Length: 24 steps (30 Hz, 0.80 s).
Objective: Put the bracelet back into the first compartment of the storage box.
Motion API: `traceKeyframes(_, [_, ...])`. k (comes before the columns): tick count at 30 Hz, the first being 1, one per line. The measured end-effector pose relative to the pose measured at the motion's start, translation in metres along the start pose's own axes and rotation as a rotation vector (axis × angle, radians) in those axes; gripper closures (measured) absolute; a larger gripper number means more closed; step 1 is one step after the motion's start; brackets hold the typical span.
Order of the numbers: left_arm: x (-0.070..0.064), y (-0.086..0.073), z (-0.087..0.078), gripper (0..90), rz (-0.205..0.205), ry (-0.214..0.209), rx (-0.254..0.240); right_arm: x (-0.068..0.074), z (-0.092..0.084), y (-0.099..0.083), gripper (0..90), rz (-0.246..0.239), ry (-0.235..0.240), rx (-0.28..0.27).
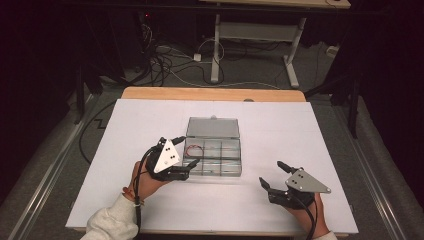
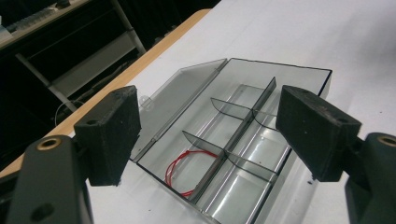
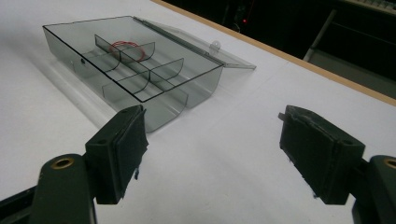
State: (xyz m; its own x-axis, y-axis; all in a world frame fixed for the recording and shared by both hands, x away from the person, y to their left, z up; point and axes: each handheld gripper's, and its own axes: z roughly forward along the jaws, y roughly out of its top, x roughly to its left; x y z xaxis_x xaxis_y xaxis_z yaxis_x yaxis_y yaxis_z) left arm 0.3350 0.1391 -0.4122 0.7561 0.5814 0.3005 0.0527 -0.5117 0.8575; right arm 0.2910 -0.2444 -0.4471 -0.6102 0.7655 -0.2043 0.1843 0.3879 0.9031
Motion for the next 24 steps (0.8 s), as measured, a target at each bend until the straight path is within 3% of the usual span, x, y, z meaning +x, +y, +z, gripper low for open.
traceKeyframes(24, [0.002, -0.020, -0.019, 21.3, 0.018, 0.023, 0.027, 0.005, -0.001, 0.003, 21.4, -0.021, 0.011, -0.009])
